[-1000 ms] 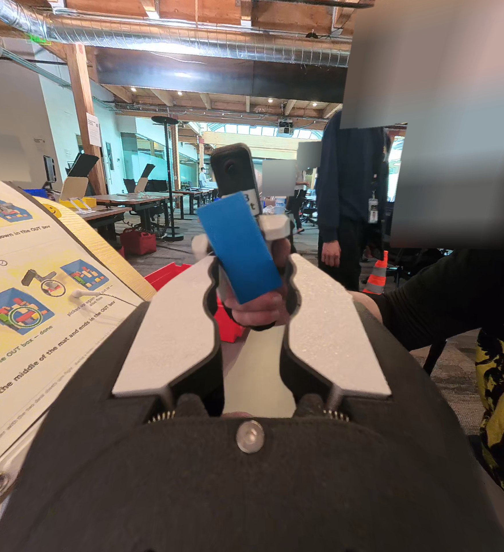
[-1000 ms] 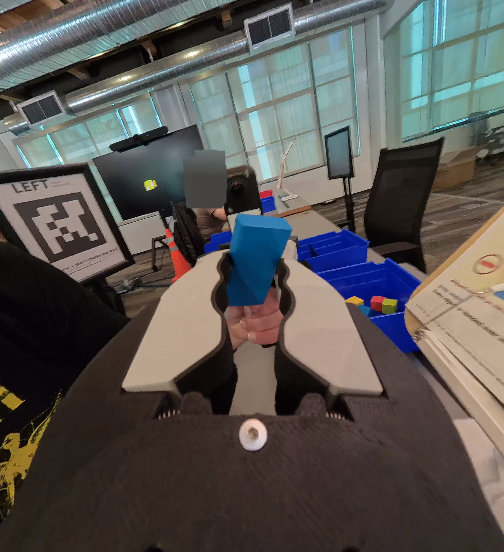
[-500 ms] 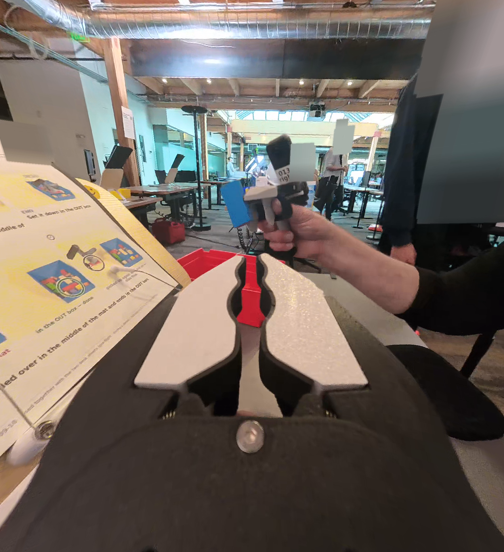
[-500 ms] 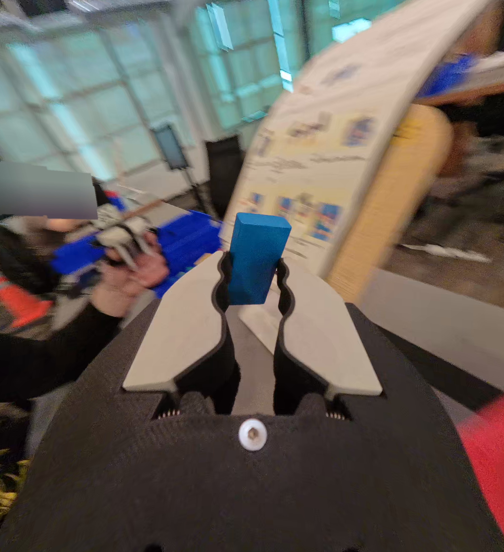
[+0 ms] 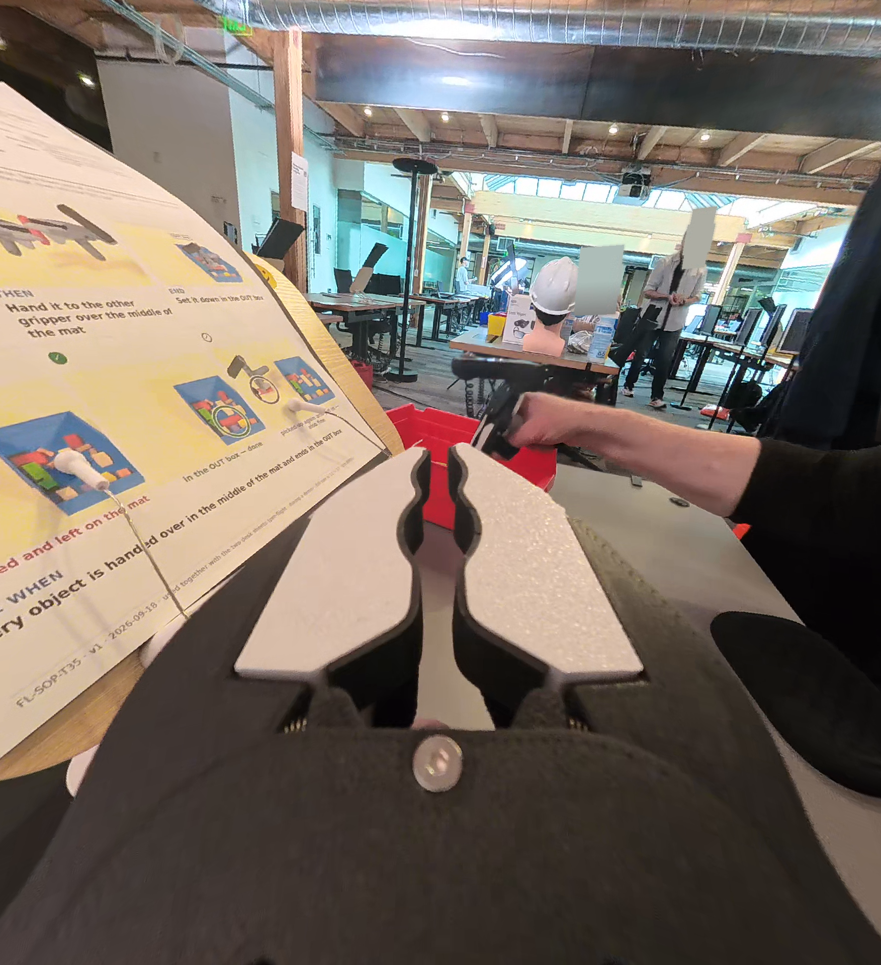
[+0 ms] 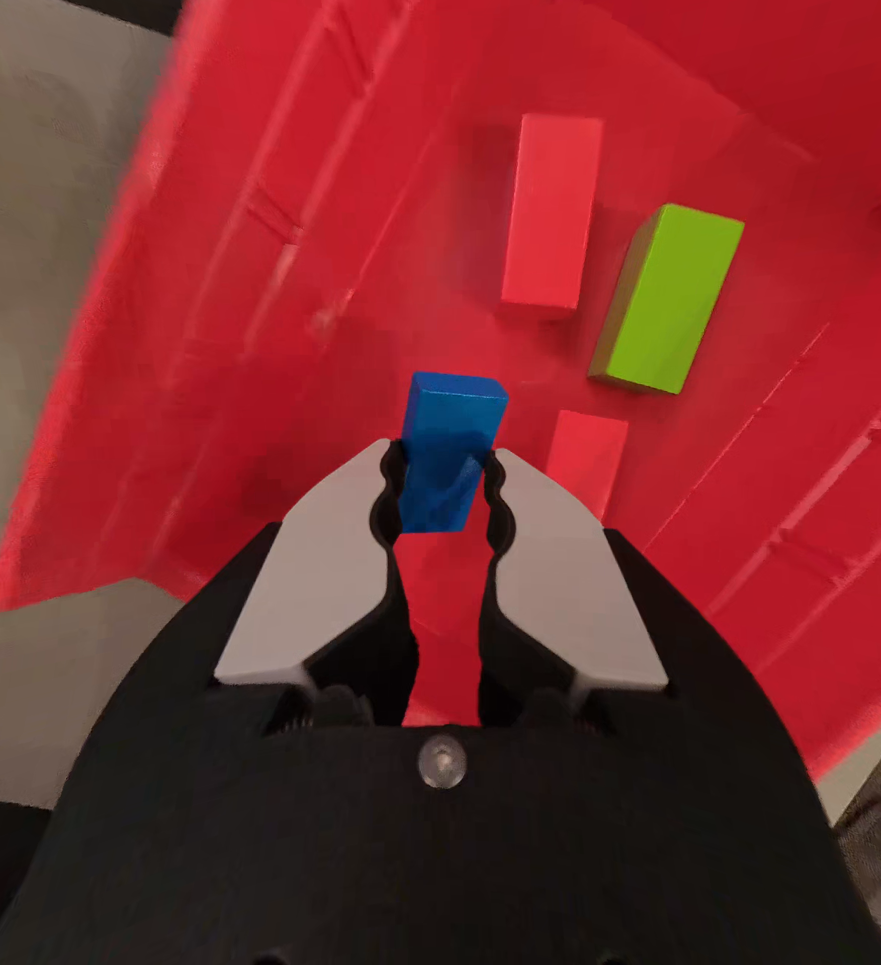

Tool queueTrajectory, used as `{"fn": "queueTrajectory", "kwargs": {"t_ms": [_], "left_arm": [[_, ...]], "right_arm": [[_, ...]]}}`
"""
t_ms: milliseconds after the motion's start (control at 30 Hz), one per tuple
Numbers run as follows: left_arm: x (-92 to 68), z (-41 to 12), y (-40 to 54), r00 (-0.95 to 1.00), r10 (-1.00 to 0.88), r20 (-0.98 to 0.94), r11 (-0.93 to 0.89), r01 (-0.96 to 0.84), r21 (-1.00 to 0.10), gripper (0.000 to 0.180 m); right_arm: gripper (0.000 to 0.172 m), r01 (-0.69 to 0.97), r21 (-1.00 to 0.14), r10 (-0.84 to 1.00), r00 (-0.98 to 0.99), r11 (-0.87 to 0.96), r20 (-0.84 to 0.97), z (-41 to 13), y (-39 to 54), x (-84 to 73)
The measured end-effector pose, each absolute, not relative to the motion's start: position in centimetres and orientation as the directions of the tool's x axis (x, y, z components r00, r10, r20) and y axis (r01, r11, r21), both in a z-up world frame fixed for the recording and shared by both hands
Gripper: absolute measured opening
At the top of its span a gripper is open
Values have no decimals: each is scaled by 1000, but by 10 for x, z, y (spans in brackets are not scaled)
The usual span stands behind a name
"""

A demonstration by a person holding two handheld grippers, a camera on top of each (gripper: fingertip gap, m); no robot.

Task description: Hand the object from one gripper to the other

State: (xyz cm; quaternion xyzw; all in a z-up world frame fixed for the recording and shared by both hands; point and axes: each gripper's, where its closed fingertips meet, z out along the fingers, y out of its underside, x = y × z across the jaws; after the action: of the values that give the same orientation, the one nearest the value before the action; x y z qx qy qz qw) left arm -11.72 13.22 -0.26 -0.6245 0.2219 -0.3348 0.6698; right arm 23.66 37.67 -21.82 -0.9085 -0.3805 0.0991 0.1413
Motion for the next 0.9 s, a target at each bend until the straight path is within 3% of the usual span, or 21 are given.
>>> {"fn": "queueTrajectory", "kwargs": {"t_ms": [300, 600, 900], "left_arm": [[-118, -6, 134, 679, -724, 124, -14, 164, -986, 7], [-119, -6, 135, 691, -714, 113, -10, 151, -989, 9], [-176, 9, 129, 825, -563, 58, -5, 67, -998, 22]], "right_arm": [[28, 704, -171, 714, 700, -690, 0, -256, 386, 242], [30, 737, -93, 736, 675, -669, 55, -262, 385, 242], [49, 720, -218, 729, 683, -659, 49, -234, 380, 234]]}}
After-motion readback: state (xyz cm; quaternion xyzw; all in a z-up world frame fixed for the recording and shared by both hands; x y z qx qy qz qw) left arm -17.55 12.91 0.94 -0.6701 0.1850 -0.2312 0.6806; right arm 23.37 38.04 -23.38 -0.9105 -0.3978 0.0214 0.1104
